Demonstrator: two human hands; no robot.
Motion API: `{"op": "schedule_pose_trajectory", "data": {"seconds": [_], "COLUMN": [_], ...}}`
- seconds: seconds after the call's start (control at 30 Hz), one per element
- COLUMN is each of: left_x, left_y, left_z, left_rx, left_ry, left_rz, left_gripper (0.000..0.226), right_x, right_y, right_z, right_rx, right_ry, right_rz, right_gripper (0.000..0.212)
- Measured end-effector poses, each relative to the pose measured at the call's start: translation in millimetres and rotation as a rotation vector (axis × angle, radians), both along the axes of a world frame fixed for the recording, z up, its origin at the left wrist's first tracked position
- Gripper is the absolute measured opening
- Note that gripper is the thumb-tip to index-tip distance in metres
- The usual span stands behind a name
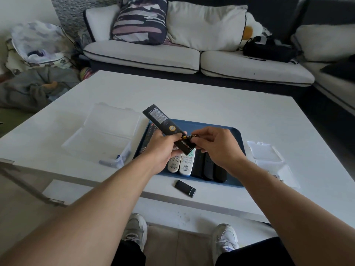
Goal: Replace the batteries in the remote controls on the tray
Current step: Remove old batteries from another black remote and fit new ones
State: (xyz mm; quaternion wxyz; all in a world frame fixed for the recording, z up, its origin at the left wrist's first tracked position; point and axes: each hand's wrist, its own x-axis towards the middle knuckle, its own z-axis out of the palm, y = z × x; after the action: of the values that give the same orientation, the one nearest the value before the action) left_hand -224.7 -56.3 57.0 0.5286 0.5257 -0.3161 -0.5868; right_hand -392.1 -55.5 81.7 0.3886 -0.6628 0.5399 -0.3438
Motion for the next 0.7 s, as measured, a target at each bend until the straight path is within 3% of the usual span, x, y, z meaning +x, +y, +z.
{"op": "schedule_pose_trajectory", "data": {"seconds": [0.13, 0.27, 0.33, 0.5, 0.7], "left_x": [1, 2, 3, 7, 4], "left_y": [0, -1, -1, -1, -1], "left_z": [0, -2, -3, -5, -4], "left_rx": [-0.007, 0.018, 0.025, 0.016, -0.019], "left_ry": [-0.039, -0.034, -0.037, -0.034, -0.041], "left_rz": [-0.018, 0.0, -0.006, 0.01, 0.006], "left_gripper": [0.02, 0.015, 0.014, 0.024, 0.032], "right_x": [0, -2, -5, -2, 2], "right_y": [1, -4, -7, -4, -3], "right_z": [5, 15, 17, 12, 7], "right_rx": [0.016, 0.308, 0.402, 0.451, 0.25], "right_ry": [-0.089, -0.658, -0.752, -0.477, -0.209], "right_rz": [-0.016, -0.021, -0.041, -0.022, -0.054], "right_gripper": [0.007, 0.018, 0.026, 0.02, 0.019]}}
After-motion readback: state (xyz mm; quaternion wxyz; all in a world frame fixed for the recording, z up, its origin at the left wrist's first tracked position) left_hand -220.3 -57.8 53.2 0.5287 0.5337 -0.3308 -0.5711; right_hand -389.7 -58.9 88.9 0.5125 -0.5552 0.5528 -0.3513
